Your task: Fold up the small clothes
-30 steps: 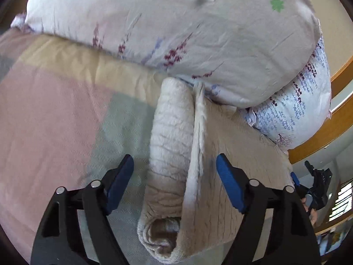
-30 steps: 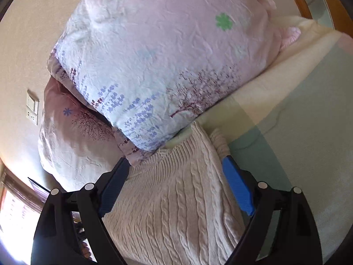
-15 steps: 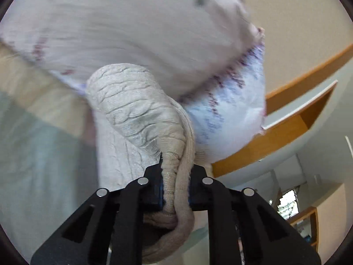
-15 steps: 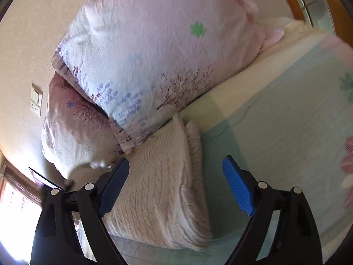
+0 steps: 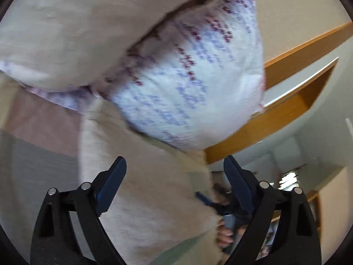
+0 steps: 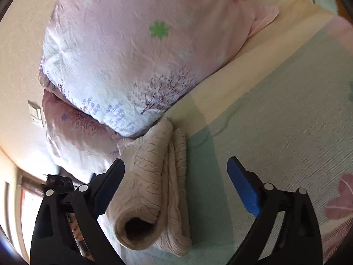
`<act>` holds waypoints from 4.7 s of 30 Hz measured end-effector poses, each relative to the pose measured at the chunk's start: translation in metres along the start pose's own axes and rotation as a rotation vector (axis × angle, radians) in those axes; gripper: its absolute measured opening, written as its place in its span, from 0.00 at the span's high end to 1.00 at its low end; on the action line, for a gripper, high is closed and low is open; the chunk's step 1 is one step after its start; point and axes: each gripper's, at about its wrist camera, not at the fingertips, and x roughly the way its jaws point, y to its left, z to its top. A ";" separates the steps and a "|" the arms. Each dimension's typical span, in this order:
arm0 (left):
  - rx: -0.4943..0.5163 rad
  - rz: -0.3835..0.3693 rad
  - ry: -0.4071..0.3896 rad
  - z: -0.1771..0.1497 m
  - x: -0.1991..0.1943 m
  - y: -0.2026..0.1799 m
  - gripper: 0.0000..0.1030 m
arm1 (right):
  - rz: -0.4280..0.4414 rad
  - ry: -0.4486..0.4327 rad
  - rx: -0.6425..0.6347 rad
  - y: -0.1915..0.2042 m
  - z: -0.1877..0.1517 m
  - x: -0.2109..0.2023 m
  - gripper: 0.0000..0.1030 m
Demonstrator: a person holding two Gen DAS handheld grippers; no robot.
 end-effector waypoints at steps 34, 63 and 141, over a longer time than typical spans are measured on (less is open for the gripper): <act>0.448 0.501 -0.171 -0.069 -0.122 0.018 0.17 | 0.072 0.046 -0.218 0.107 -0.095 0.038 0.31; 0.507 0.780 -0.074 -0.157 -0.124 0.020 0.02 | -0.221 0.028 -0.389 0.117 -0.191 0.007 0.50; 0.431 0.835 0.059 -0.176 -0.082 0.031 0.02 | -0.663 -0.052 -0.603 0.121 -0.282 0.031 0.01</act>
